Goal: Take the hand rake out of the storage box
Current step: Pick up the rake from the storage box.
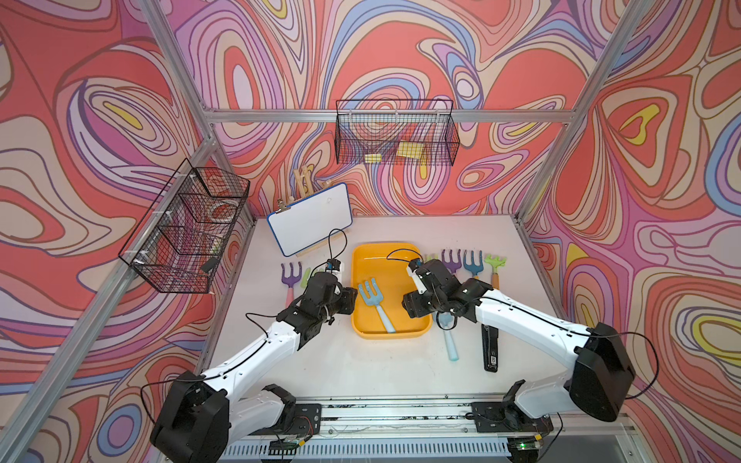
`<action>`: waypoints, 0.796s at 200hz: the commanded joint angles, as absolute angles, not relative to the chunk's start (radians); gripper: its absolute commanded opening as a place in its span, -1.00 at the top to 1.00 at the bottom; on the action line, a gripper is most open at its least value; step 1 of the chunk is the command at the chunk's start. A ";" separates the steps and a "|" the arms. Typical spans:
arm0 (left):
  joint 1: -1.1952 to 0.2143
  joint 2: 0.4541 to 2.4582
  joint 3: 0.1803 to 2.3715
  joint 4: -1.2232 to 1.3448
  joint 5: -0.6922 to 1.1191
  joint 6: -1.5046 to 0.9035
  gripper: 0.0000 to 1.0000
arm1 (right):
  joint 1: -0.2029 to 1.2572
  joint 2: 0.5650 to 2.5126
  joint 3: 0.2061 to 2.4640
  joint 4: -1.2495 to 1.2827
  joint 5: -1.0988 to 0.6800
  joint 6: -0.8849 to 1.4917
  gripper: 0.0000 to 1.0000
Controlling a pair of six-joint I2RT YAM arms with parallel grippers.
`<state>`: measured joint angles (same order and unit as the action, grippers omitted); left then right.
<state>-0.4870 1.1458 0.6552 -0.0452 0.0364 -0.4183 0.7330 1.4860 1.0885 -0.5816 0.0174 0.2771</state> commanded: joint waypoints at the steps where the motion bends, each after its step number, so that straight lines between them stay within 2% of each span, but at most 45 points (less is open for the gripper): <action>1: -0.493 1.126 0.653 -0.065 0.015 -0.404 0.06 | 0.751 1.543 1.145 -0.554 -0.020 0.223 -0.39; 81: -0.494 1.118 0.651 -0.068 0.000 -0.406 0.07 | 0.805 1.755 1.232 -0.584 0.021 0.189 -0.30; 128: -0.494 1.109 0.649 -0.070 -0.003 -0.407 0.06 | 0.842 1.891 1.305 -0.638 0.089 0.190 -0.49; 159: -0.493 1.104 0.646 -0.068 -0.003 -0.408 0.06 | 0.846 1.930 1.318 -0.634 0.093 0.195 -0.51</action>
